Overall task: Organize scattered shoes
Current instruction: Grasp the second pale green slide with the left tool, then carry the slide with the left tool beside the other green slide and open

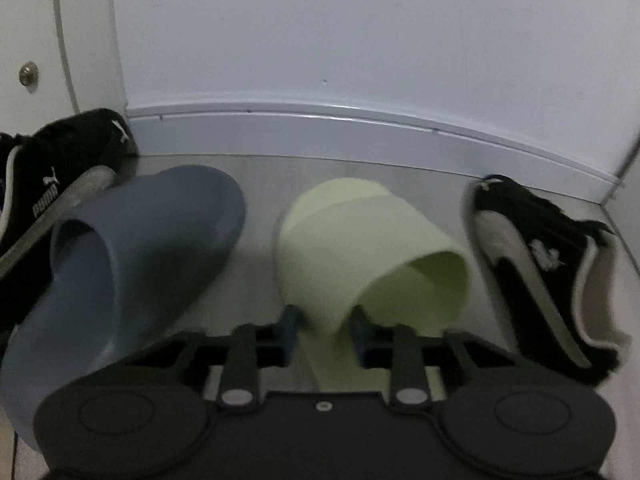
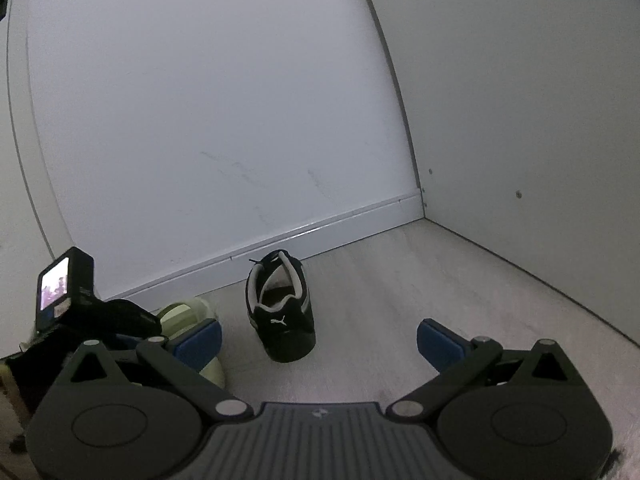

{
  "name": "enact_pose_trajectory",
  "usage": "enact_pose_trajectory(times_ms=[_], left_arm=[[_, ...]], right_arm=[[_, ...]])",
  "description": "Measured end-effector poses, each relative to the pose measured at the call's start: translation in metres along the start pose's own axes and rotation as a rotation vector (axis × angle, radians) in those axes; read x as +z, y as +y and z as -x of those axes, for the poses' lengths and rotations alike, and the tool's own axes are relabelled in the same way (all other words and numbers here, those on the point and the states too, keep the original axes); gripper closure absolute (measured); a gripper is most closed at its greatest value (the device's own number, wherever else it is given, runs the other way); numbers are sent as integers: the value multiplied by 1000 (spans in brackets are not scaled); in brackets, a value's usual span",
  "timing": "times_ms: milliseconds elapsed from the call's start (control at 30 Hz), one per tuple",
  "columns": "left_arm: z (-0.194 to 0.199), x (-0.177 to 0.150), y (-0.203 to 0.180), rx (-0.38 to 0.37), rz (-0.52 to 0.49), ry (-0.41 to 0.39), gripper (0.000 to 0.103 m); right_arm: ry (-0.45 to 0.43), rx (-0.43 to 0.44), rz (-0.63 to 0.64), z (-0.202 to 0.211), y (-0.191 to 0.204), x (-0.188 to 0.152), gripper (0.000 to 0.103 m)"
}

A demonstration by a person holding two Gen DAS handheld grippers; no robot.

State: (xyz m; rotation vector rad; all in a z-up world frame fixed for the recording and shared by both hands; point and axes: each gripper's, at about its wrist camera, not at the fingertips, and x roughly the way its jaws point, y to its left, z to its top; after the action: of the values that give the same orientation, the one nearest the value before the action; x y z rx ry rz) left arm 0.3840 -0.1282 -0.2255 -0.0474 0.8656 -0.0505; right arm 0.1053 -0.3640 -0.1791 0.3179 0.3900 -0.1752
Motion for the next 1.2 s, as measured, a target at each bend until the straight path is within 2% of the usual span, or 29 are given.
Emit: enact_pose_trajectory(times_ms=[67, 167, 300, 500, 800, 867, 933, 1033, 1100, 1167, 1200], left_arm=[[-3, 1, -7, -3, -22, 6, 87], [5, -12, -41, -41, -150, 14, 89], [21, -40, -70, 1, -216, -6, 88], [55, -81, -80, 6, -225, 20, 88], [128, -164, -58, -35, -165, 42, 88], [136, -171, -49, -46, -138, 39, 88], [151, -172, -36, -62, -115, 0, 88], [175, -174, -16, -86, -81, -58, 82], [191, -175, -2, -103, -58, -97, 74], [207, -176, 11, -119, -35, -136, 63], [215, -177, 18, -127, -24, -155, 61]], right_arm=[[-2, 1, 9, 0, 2, 0, 0], [-1, 11, 16, 2, 4, -2, 0], [-13, 5, 34, 6, 6, -1, 0], [-20, 4, 4, 12, 3, 1, 0], [14, 22, 34, 13, 12, -2, 0], [28, 35, 33, 12, 15, -3, 0], [45, 49, 35, 12, 19, -5, 0], [59, 65, 67, 15, 29, -9, 0], [69, 75, 100, 20, 37, -13, 0], [105, 95, 128, 23, 45, -17, 0], [153, 117, 130, 22, 51, -20, 0]])
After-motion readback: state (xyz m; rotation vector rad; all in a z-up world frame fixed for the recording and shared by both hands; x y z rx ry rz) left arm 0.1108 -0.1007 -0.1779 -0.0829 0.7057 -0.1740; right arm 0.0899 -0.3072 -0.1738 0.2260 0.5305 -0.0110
